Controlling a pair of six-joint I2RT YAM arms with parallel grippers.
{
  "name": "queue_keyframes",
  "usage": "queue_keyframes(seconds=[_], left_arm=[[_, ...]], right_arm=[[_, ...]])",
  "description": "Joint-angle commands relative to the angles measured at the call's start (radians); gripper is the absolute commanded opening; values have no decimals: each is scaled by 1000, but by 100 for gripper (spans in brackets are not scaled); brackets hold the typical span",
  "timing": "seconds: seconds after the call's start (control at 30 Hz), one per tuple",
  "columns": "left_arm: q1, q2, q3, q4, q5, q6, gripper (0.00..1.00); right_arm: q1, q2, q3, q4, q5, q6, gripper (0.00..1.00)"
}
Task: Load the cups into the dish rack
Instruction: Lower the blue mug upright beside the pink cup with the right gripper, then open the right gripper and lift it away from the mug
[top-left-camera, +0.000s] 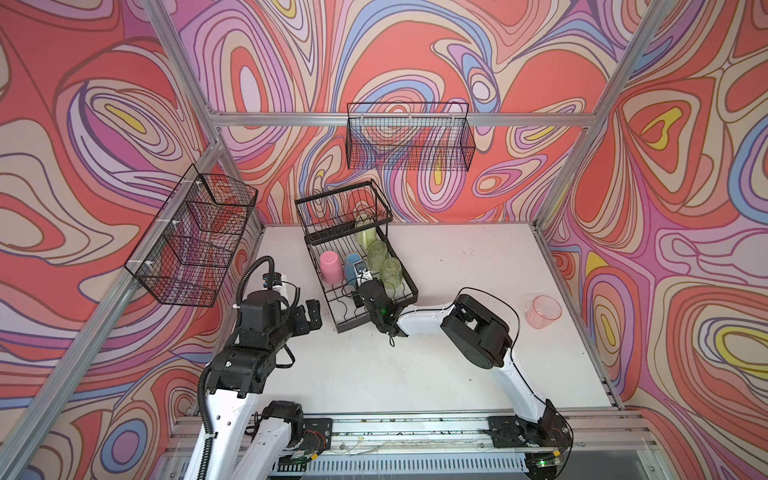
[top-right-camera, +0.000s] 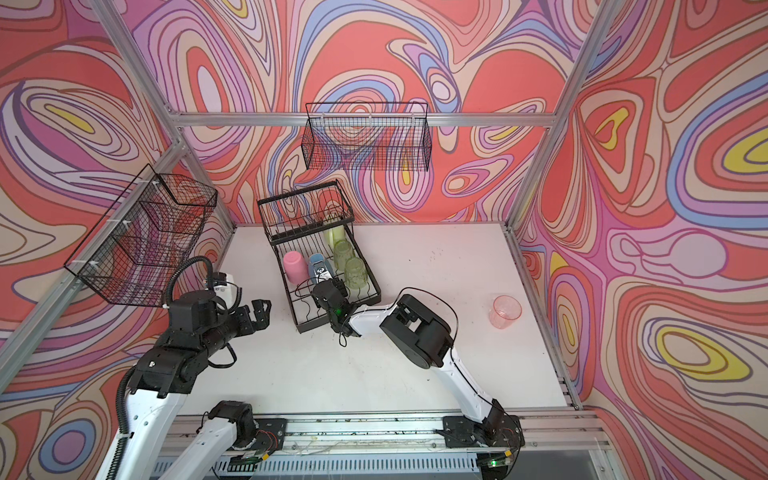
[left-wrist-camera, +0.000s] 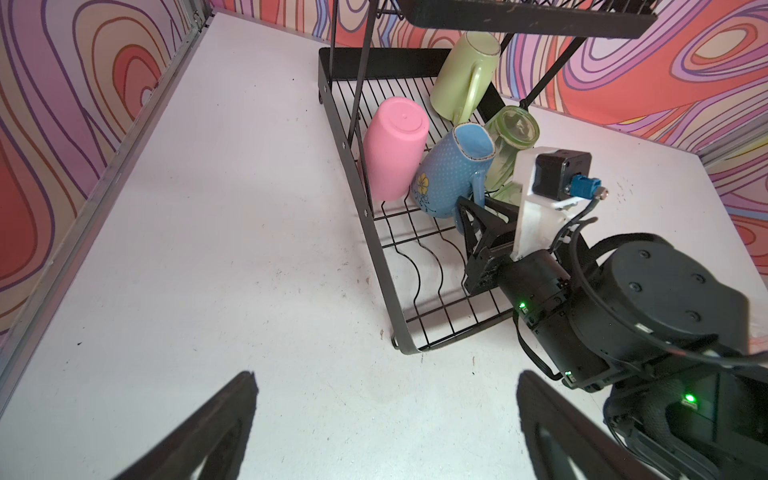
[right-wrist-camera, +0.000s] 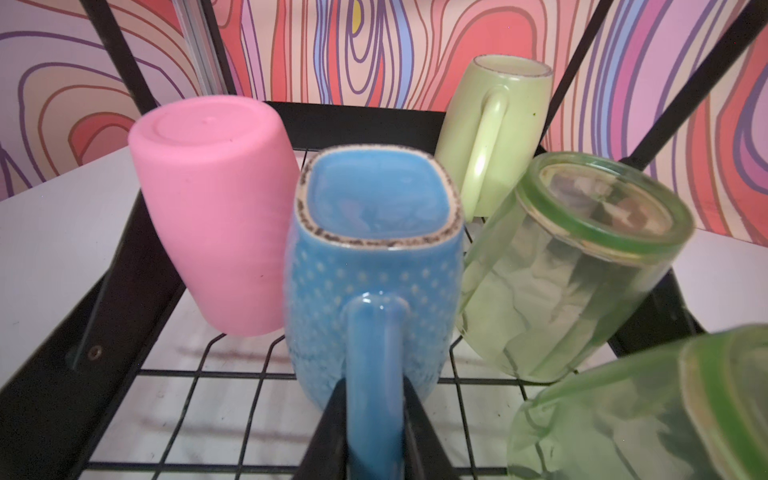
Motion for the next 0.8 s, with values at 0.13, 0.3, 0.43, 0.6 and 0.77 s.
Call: queue_keyframes(seconds=[0.13, 0.3, 0.43, 0.6, 0.77], left_arm=[[8, -5, -10, -4, 4, -2, 100], [9, -5, -10, -4, 3, -1, 100], [9, -8, -10, -2, 12, 3, 100], [11, -18, -15, 3, 28, 11, 100], [11, -36, -23, 11, 54, 22, 100]], right_arm=[[-4, -84, 5, -60, -46, 21, 32], [-4, -165, -50, -77, -74, 37, 48], [-5, -228, -62, -169, -98, 67, 59], [-5, -322, -86, -294, -137, 122, 63], [-3, -464, -157, -464, -159, 182, 63]])
